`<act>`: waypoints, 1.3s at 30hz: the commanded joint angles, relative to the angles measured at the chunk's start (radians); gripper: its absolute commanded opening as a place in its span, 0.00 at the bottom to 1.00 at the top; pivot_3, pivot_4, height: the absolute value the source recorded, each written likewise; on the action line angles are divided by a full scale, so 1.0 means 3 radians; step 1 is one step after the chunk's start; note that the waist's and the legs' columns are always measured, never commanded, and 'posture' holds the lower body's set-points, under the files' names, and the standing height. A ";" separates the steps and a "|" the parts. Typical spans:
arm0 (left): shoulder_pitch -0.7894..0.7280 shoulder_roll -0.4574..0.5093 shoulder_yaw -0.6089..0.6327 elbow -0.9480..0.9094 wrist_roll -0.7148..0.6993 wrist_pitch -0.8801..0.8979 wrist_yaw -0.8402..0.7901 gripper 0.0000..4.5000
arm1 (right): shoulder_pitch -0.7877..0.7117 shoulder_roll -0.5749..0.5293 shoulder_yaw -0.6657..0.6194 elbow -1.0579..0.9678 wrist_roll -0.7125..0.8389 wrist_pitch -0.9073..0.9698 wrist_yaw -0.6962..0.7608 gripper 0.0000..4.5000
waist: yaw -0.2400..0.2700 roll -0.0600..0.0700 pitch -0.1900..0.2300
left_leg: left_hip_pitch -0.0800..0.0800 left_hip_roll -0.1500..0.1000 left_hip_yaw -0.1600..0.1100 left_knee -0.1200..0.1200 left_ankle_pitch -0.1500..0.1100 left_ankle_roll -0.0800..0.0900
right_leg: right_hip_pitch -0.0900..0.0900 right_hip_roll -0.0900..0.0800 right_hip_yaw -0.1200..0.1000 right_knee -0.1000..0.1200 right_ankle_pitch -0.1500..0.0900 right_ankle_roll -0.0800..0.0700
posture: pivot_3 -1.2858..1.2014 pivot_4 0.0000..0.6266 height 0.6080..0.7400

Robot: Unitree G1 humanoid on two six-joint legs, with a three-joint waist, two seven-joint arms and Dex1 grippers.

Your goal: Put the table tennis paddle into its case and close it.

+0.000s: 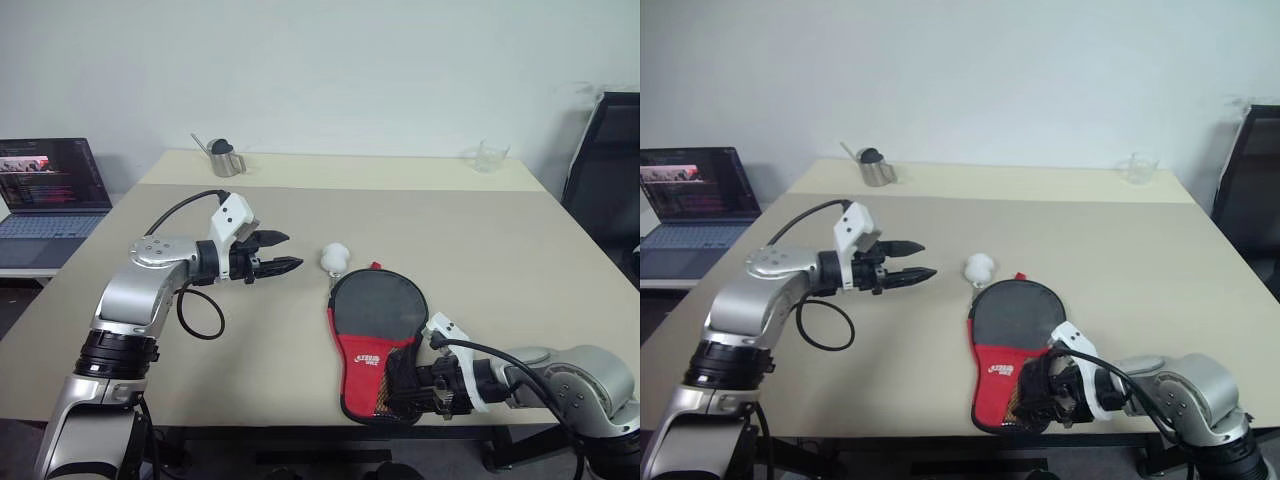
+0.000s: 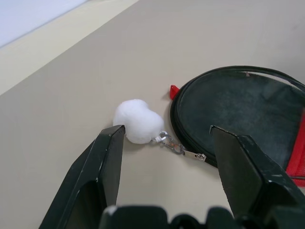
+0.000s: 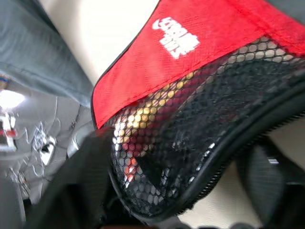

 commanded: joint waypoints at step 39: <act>-0.0350 -0.0292 0.0225 0.0412 0.0323 0.0418 0.1145 0.69 | -0.0769 0.1356 0.0743 0.2133 -0.1968 -0.3142 -0.0559 0.96 | 0.0001 -0.0006 -0.0004 | -0.0005 0.0002 0.0008 0.0001 0.0001 0.0000 | -0.0007 -0.0003 0.0004 0.0002 0.0003 0.0003 | 0.52 0.24 1.00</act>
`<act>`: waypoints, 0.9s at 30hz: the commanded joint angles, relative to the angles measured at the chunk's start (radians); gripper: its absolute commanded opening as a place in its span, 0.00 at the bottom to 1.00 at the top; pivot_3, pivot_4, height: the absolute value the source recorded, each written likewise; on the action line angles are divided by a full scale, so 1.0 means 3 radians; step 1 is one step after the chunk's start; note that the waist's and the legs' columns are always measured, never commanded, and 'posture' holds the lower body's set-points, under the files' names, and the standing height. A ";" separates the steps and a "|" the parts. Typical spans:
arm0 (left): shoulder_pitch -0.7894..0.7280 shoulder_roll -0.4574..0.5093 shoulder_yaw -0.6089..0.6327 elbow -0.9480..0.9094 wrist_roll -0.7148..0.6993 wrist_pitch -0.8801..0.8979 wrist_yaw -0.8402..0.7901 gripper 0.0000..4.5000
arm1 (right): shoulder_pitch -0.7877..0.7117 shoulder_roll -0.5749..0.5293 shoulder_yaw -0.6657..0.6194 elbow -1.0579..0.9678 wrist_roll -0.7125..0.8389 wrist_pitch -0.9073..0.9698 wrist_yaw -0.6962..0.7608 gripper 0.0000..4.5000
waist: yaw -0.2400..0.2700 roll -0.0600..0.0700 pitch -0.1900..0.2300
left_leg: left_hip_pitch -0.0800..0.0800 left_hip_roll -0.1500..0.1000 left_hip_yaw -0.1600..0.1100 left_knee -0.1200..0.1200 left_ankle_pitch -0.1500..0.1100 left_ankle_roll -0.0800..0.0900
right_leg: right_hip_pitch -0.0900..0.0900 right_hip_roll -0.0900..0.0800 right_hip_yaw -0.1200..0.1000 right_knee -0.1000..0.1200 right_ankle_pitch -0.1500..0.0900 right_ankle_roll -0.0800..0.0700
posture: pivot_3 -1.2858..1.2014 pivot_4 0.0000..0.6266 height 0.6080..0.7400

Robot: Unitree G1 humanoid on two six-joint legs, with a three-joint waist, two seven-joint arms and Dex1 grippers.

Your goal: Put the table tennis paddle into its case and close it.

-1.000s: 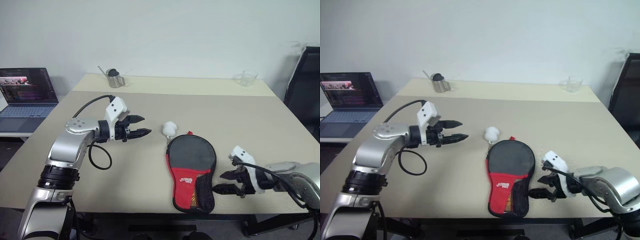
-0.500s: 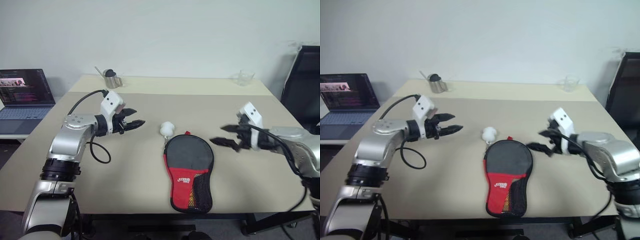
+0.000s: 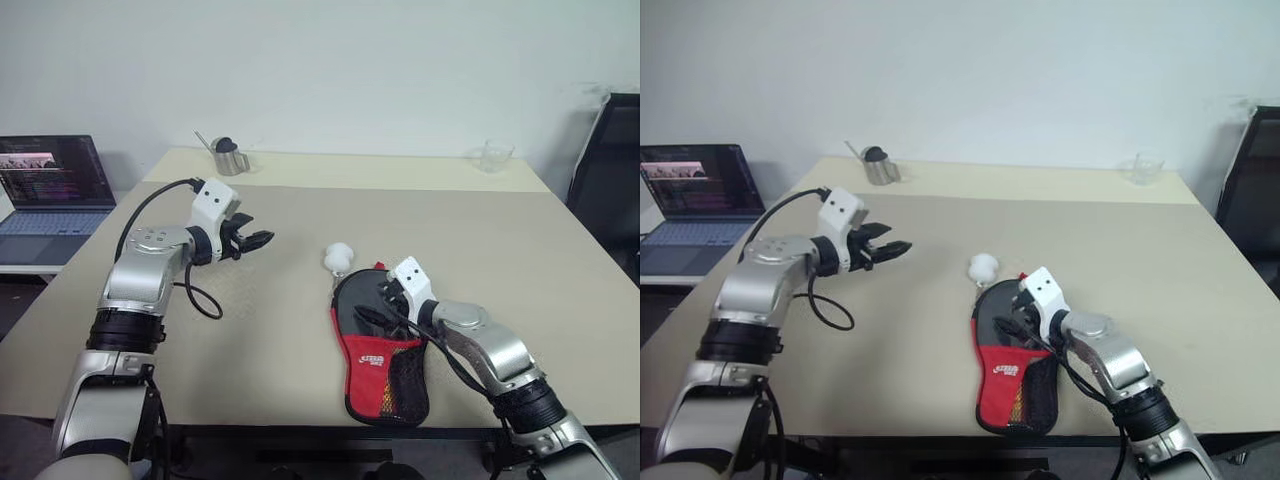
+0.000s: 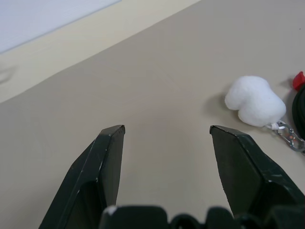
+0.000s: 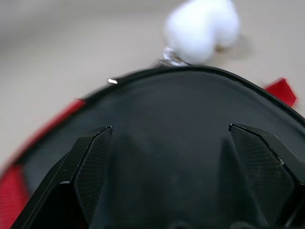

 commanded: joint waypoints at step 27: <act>-0.1153 -0.1451 -0.0185 0.1741 0.0263 0.0122 0.0781 0.82 | -0.0251 0.0478 -0.0091 0.0941 -0.0306 -0.0368 0.0393 0.97 | -0.0023 -0.0012 -0.0011 | 0.0053 -0.0004 -0.0002 -0.0008 0.0000 -0.0001 | 0.0053 0.0004 -0.0001 -0.0004 0.0000 -0.0005 | 0.52 0.24 1.00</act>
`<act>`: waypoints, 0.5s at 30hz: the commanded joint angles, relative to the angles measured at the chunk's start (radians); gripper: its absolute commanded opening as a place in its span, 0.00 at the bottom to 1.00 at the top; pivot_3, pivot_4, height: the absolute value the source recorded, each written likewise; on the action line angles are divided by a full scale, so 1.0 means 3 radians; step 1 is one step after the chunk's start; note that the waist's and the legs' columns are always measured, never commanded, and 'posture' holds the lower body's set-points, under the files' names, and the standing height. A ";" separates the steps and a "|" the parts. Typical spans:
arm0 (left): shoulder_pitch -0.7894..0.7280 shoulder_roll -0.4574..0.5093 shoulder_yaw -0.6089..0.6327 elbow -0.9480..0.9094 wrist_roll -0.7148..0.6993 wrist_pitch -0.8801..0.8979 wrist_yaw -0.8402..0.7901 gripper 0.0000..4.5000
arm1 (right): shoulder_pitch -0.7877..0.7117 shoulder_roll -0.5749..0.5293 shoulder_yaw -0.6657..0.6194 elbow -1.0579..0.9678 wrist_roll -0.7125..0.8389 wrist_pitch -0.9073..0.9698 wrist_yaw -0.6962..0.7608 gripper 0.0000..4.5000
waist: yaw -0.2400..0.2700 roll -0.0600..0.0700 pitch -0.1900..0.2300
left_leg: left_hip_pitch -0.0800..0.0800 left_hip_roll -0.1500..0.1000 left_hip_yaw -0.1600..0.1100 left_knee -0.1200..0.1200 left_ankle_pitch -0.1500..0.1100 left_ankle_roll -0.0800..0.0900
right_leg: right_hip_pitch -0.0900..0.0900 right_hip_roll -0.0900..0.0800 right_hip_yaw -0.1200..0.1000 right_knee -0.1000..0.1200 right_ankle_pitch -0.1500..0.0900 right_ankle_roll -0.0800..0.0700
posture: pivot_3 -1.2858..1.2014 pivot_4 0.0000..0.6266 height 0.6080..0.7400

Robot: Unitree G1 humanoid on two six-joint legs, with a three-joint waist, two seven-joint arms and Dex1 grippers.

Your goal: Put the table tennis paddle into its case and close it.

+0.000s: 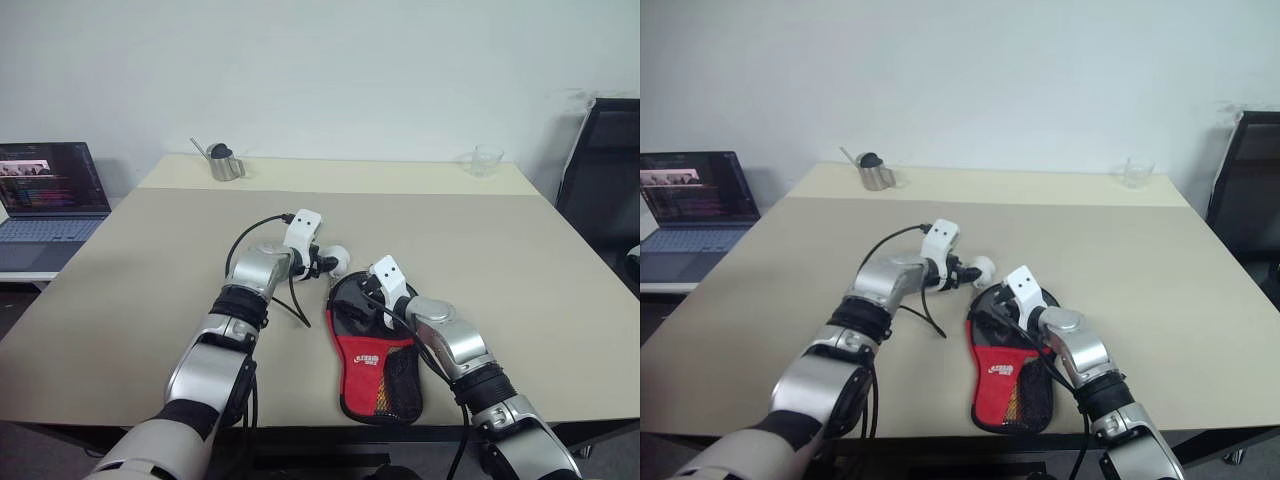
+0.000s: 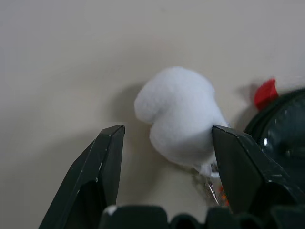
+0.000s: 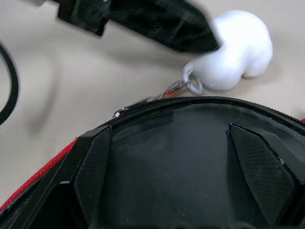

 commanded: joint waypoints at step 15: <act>-0.0254 -0.0236 0.0201 0.0653 -0.0015 -0.0250 0.0003 1.00 | 0.0170 -0.0031 0.0009 -0.0041 -0.0076 0.0170 0.0071 0.97 | 0.0001 0.0000 0.0000 | -0.0001 0.0000 0.0001 0.0000 0.0000 0.0000 | 0.0000 -0.0003 0.0000 -0.0001 0.0000 0.0000 | 0.52 0.24 1.00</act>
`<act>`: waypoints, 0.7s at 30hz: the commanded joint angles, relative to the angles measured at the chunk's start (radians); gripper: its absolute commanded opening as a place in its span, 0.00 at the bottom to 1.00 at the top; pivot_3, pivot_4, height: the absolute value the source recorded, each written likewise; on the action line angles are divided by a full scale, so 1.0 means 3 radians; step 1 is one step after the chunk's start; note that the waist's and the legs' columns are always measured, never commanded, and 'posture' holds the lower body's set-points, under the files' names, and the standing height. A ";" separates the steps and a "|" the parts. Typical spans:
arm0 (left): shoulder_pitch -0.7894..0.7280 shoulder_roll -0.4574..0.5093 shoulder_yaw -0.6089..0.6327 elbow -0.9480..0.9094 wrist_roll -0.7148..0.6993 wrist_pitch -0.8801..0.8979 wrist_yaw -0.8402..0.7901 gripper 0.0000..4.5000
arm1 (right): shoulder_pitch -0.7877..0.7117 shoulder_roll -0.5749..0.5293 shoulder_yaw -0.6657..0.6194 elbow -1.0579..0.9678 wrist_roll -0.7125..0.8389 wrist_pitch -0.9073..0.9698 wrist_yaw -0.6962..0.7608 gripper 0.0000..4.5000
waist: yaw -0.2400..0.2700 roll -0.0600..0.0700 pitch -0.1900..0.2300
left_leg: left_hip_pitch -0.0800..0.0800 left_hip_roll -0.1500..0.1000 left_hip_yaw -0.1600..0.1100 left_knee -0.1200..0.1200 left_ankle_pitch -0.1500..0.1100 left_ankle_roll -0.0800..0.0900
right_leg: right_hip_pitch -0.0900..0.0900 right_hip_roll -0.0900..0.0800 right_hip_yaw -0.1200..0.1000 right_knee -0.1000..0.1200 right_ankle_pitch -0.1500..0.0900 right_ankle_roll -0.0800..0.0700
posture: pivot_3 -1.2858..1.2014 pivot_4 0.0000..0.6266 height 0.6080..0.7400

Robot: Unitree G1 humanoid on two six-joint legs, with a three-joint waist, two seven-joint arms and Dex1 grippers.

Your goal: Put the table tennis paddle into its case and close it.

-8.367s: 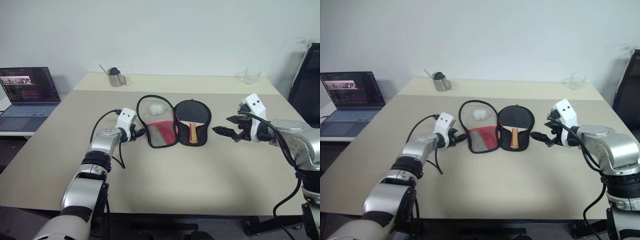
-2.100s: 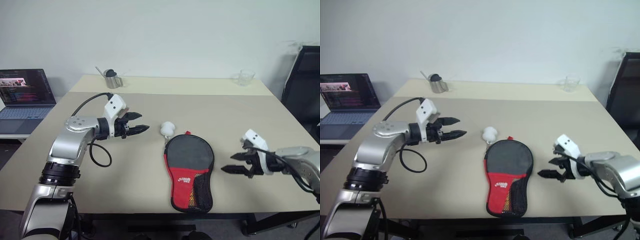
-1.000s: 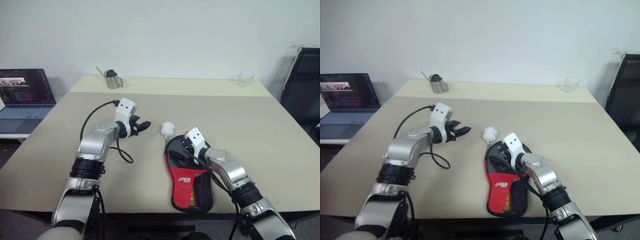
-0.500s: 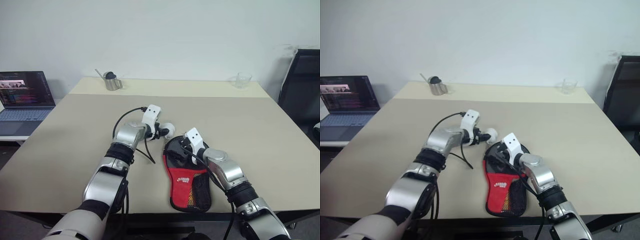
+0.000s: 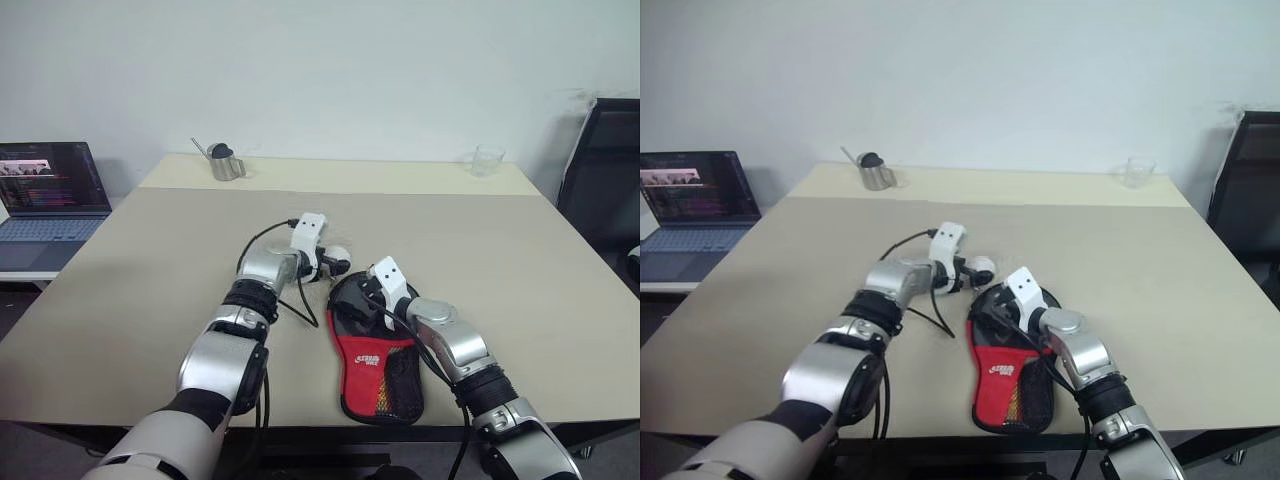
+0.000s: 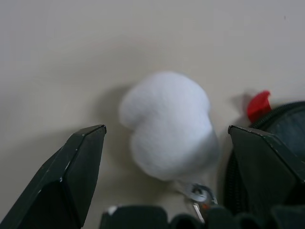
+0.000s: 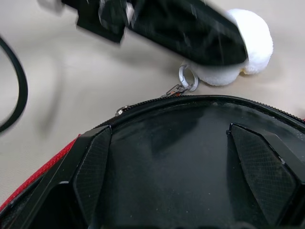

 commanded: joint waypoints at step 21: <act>-0.0298 -0.0246 0.0014 0.0800 0.0314 -0.0720 0.0252 0.18 | 0.0338 -0.0115 0.0092 -0.0414 -0.0059 0.0394 0.0087 0.97 | 0.0019 -0.0002 -0.0002 | 0.0000 -0.0001 -0.0002 -0.0002 -0.0001 -0.0001 | 0.0001 -0.0002 -0.0003 -0.0002 -0.0002 -0.0001 | 0.52 0.24 1.00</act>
